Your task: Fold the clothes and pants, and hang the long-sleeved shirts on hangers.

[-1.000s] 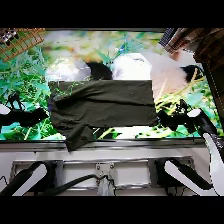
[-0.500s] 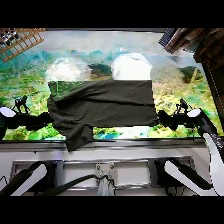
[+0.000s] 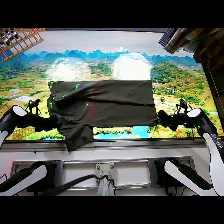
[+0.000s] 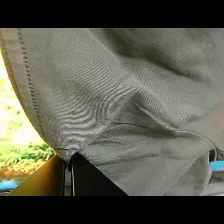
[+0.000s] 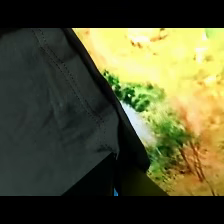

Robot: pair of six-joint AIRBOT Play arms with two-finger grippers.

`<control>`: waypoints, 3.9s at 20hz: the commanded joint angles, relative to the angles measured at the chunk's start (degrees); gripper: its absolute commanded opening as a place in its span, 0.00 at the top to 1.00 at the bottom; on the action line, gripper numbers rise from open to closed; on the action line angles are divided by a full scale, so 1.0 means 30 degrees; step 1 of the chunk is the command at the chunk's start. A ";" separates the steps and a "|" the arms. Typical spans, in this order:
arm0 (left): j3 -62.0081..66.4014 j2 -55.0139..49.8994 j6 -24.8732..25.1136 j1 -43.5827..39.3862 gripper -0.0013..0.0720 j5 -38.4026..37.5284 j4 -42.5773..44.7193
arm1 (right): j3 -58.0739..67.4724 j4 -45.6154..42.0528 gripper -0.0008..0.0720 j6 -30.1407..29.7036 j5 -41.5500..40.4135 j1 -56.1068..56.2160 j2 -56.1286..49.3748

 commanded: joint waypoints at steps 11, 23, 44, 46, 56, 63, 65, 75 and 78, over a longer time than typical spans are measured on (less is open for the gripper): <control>0.0146 0.7854 0.2069 0.1071 0.98 -0.4080 0.3118 | 0.0000 -0.4517 0.95 -0.2375 0.3067 0.0007 0.5792; 0.4291 0.3774 0.5151 0.0546 0.98 0.2492 -0.2018 | 0.7650 -0.0874 0.95 -0.3191 0.2033 0.0328 -0.0729; 1.3631 -0.8335 0.5479 0.1195 0.50 -0.0474 -0.2040 | 2.0043 -0.3905 0.36 -0.1239 0.3264 0.2557 -1.3588; 1.3624 -0.7278 0.5486 0.1894 0.50 -0.0976 -0.2703 | 1.9817 -0.3497 0.36 -0.1749 0.4408 0.1341 -1.3355; 1.3588 -0.6062 0.6863 -0.1872 0.50 -0.0809 -1.0892 | 1.5773 0.5034 0.26 -0.6972 0.4758 -0.0860 -1.4171; 1.3602 -0.6360 0.6812 -0.6681 0.51 0.2164 -1.0943 | 1.5628 0.6659 0.28 -0.7402 0.3730 0.1239 -1.4542; 1.3610 -0.6856 0.6615 -0.7431 0.51 0.2055 -1.0761 | 1.5628 0.6681 0.37 -0.7395 0.3286 0.1931 -1.4593; 1.3653 -0.7147 0.4044 -0.9100 0.82 0.0415 -0.3876 | 1.6014 0.6637 0.95 -0.7380 0.5173 0.1821 -1.4557; 1.4615 -0.7519 0.2266 -1.0724 0.90 0.0423 -0.0539 | 1.6728 0.6557 0.95 -0.7395 0.7555 0.1552 -1.4549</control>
